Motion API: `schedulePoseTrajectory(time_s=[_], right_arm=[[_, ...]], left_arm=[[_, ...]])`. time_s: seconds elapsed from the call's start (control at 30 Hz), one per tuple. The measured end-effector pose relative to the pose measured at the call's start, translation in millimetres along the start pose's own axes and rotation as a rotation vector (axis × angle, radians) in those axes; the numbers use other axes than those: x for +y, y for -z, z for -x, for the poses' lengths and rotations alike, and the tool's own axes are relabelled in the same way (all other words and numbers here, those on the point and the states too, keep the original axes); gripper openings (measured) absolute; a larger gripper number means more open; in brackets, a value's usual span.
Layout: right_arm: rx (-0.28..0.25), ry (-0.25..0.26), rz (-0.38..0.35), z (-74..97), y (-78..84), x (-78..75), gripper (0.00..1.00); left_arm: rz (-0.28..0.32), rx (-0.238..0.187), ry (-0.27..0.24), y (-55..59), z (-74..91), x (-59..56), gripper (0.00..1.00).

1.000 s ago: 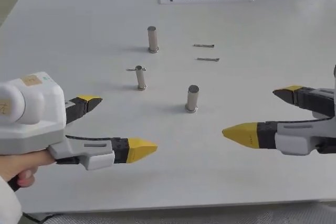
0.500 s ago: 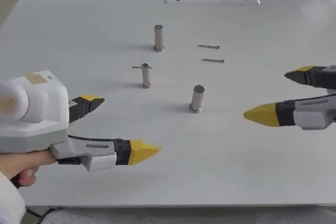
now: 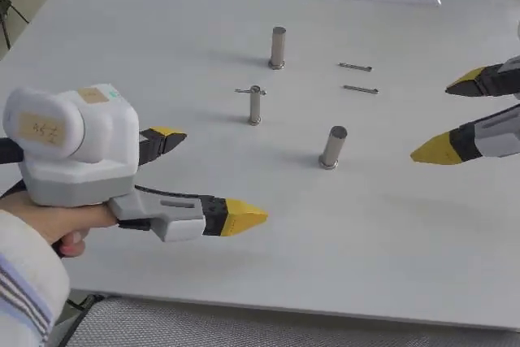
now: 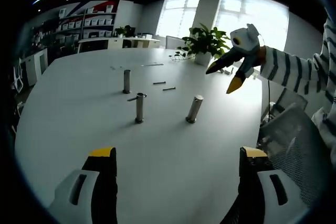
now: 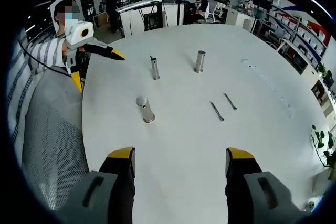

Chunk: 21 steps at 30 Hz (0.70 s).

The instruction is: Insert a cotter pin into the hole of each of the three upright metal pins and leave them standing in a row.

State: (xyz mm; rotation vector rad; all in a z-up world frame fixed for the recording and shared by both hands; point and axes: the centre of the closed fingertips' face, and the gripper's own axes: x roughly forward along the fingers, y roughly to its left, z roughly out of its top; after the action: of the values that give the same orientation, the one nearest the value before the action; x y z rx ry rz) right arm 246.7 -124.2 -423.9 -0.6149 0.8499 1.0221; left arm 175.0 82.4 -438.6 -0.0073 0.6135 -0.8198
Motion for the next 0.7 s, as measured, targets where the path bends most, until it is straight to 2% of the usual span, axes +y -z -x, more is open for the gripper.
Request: schedulePoseTrajectory(time_s=[0.23, 0.33, 0.53, 0.7], right_arm=[[0.068, -0.044, 0.102, -20.8, -10.6, -14.6, 0.58], [0.064, -0.048, 0.137, -28.6, -16.5, -25.1, 0.53], [0.103, -0.049, 0.154, -47.2, -14.2, -46.5, 0.44], [0.1, -0.045, 0.143, -58.4, -18.0, -63.1, 0.35]], left_arm=[[0.001, -0.002, -0.007, -2.9, 3.6, 6.0, 0.96], [-0.003, -0.006, -0.01, -3.7, 4.8, 7.6, 0.96], [-0.02, -0.011, -0.001, -5.4, 4.9, 6.1, 0.94], [-0.021, -0.013, 0.005, -7.6, 2.9, 4.3, 0.94]])
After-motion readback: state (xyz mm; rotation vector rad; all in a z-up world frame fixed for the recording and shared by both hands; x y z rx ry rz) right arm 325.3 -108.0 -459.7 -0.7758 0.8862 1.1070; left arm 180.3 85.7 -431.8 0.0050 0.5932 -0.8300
